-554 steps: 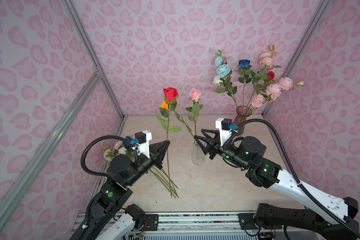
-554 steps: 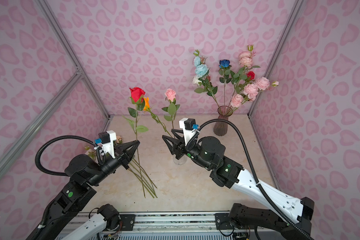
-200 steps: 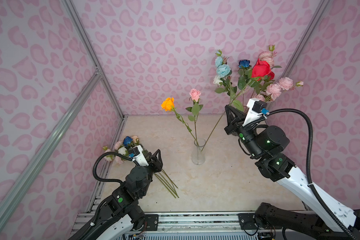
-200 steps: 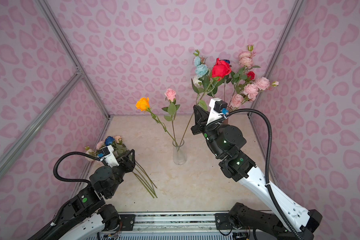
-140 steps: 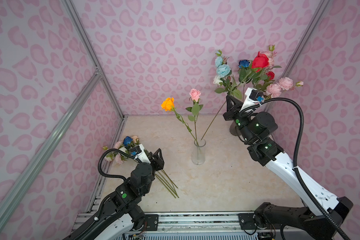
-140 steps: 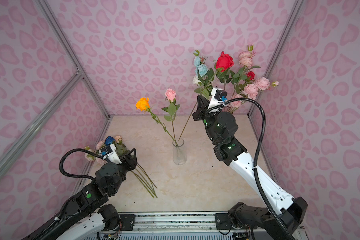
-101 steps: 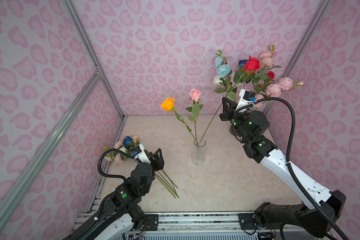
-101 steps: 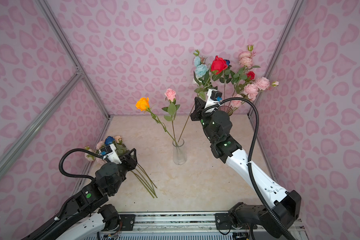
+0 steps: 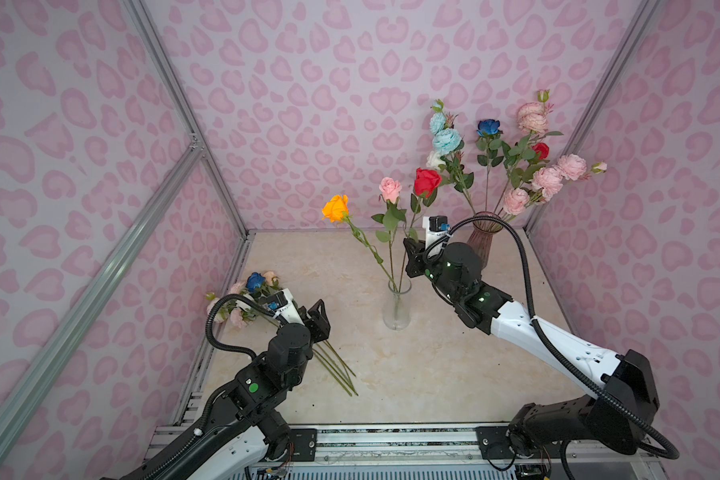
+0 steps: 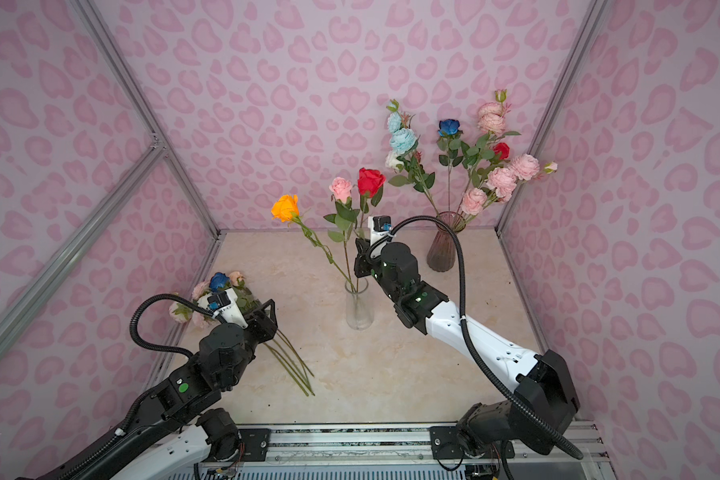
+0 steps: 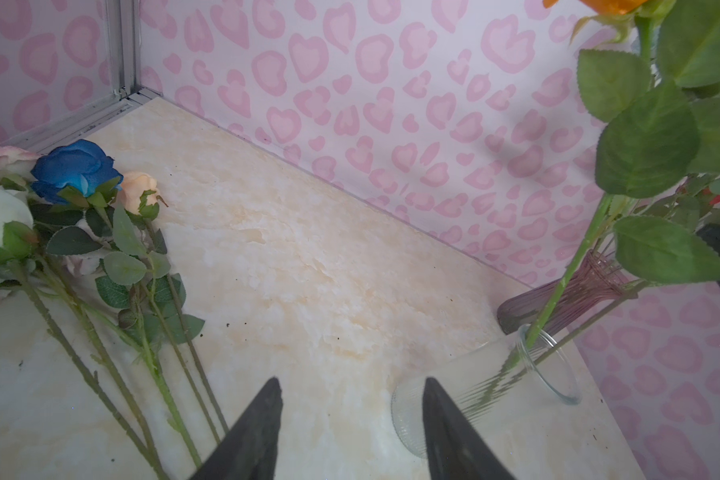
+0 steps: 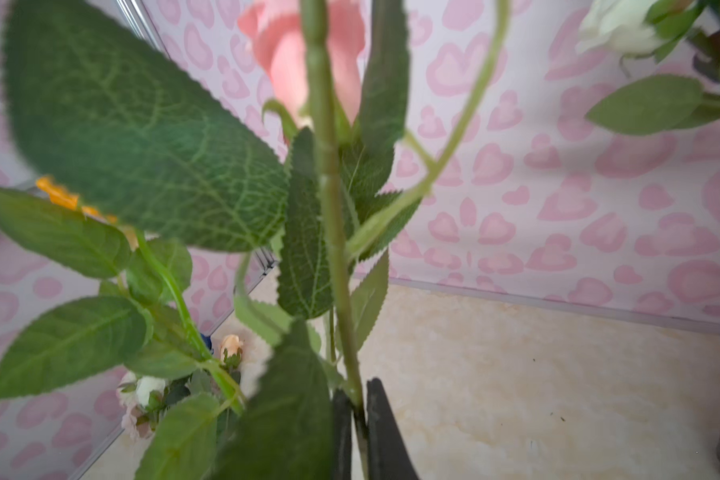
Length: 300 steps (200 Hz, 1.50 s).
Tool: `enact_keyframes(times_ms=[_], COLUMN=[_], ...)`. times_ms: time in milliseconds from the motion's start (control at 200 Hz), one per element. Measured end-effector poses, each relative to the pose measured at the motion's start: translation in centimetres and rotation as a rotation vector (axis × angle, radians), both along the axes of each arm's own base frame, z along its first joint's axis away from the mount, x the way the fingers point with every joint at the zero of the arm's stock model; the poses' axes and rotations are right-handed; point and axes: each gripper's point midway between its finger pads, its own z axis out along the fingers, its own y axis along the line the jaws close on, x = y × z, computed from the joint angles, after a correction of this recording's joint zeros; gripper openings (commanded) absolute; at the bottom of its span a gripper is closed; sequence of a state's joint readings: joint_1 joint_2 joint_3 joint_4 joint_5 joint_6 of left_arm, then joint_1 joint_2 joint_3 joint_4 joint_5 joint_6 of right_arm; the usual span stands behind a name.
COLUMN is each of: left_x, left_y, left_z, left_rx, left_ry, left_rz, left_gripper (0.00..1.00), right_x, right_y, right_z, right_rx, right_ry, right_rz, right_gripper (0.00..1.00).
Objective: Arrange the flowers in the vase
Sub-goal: 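Lower the red rose into the clear glass cylinder with the right gripper, then open the right gripper and withdraw while the left gripper reaches the loose stems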
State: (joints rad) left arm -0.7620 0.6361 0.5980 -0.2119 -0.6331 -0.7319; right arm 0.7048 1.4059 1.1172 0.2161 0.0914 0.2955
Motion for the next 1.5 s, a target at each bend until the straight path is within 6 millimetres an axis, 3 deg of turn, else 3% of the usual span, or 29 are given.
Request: enact_keyframes(times_ms=[125,350,685,920,1020,1125,1395,1500], left_x=[0.0,0.0,0.3,0.9,1.6,2.4,1.6,1.8], left_y=[-0.1,-0.1,-0.1,0.7,1.9,4.2,9.5,10.6], left_z=[0.0,0.0,-1.4,-3.1,-5.0,-8.1,-15.5,-16.9], left_rx=[-0.002,-0.010,0.009,0.040,0.055,0.055,-0.074,-0.123], left_ry=[0.002,0.002,0.038,0.093,0.154,0.273,0.538,0.590], left_rz=[-0.005,-0.005,0.012,0.075,0.139,0.237,0.437,0.474], left_gripper=[0.55,0.56,0.56,0.56,0.54,0.49,0.39,0.38], right_x=[-0.1,-0.7,-2.3,-4.7,-6.8,-8.9,-11.3,-11.5], right_y=[-0.4,-0.4,-1.6,-3.3,-3.9,-4.7,-6.7,-7.2], right_z=[-2.8,-2.8,-1.3,1.5,3.0,3.9,2.3,1.3], right_rx=[-0.018,0.009,0.046,0.077,0.090,0.106,0.101,0.093], right_ry=[0.054,0.061,0.026,-0.037,-0.073,-0.106,-0.088,-0.070], right_rz=[-0.020,-0.018,-0.029,-0.046,-0.037,-0.028,-0.045,-0.055], right_gripper=[0.19,0.30,0.40,0.41,0.40,0.38,0.37,0.36])
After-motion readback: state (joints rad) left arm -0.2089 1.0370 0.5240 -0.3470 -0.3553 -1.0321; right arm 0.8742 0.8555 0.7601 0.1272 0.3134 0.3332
